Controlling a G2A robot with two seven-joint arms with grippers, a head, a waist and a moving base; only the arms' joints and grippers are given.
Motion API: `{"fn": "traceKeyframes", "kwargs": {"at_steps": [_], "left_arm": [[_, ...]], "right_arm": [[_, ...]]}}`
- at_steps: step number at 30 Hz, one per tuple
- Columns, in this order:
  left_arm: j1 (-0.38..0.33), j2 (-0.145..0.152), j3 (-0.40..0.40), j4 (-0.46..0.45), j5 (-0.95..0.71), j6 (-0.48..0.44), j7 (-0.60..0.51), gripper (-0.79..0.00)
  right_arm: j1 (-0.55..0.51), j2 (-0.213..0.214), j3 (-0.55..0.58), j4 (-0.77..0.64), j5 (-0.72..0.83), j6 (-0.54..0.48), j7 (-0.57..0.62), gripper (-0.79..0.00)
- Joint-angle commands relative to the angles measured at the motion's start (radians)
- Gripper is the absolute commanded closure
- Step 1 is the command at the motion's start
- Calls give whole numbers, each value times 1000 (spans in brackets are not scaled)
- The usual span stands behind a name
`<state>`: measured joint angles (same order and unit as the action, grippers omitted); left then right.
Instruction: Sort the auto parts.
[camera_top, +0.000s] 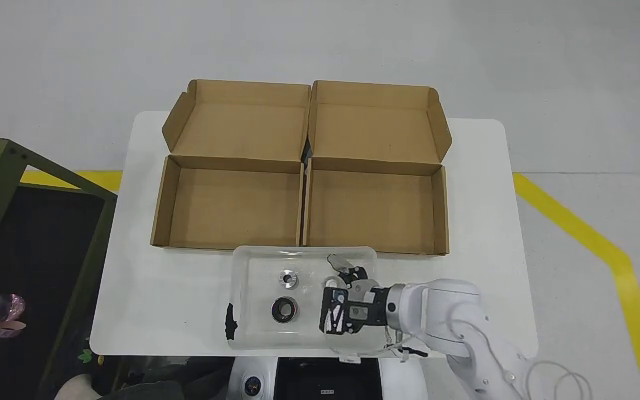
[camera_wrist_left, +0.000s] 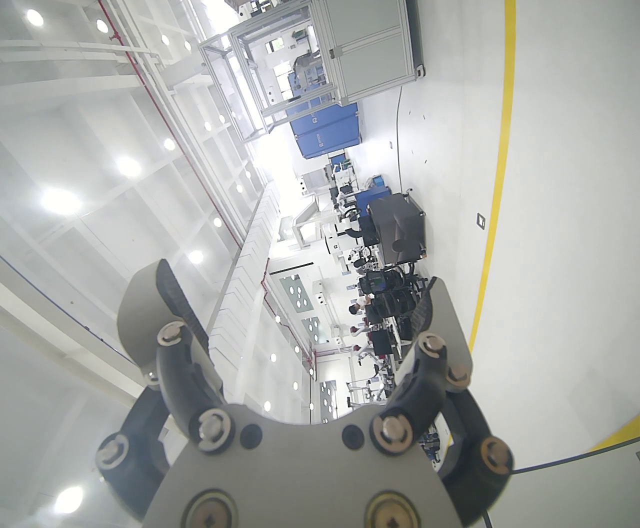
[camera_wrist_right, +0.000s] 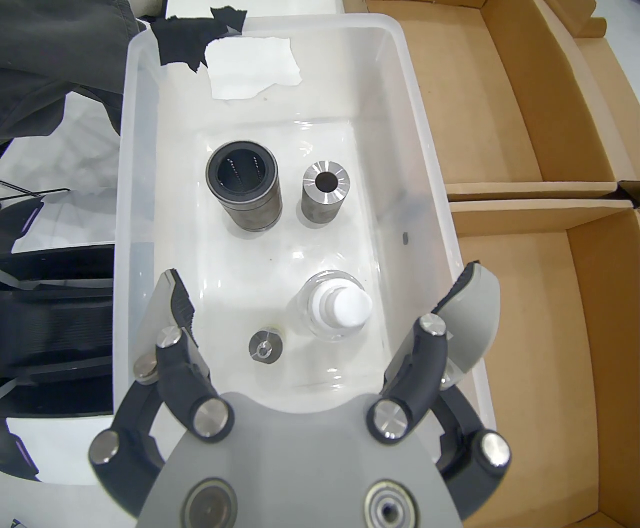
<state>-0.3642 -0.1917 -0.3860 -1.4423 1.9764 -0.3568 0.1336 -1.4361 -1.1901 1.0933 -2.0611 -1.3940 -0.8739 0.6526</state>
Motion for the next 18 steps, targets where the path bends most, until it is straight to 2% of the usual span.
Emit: {"fn": "traceKeyframes", "kwargs": {"at_steps": [1, 3, 5, 6, 11, 14, 17, 18], "left_arm": [[0, 0, 0, 0, 0, 0, 0, -785], [0, 0, 0, 0, 0, 0, 0, -785], [0, 0, 0, 0, 0, 0, 0, -785], [0, 0, 0, 0, 0, 0, 0, -785], [0, 0, 0, 0, 0, 0, 0, -785], [0, 0, 0, 0, 0, 0, 0, -785], [0, 0, 0, 0, 0, 0, 0, -785], [0, 0, 0, 0, 0, 0, 0, -785]], "right_arm": [[7, 1, -4, 10, 2, 8, 6, -720], [14, 2, -9, 19, 5, 17, 13, -650], [20, 3, -16, 26, 7, 23, 19, -631], [23, 3, -20, 29, 8, 26, 23, -588], [36, 6, -32, 43, 11, 44, 37, -489], [43, 8, -35, 49, 7, 59, 45, -385], [48, 9, -40, 55, 1, 73, 53, -339], [50, 10, -43, 58, 0, 76, 54, -283]]}}
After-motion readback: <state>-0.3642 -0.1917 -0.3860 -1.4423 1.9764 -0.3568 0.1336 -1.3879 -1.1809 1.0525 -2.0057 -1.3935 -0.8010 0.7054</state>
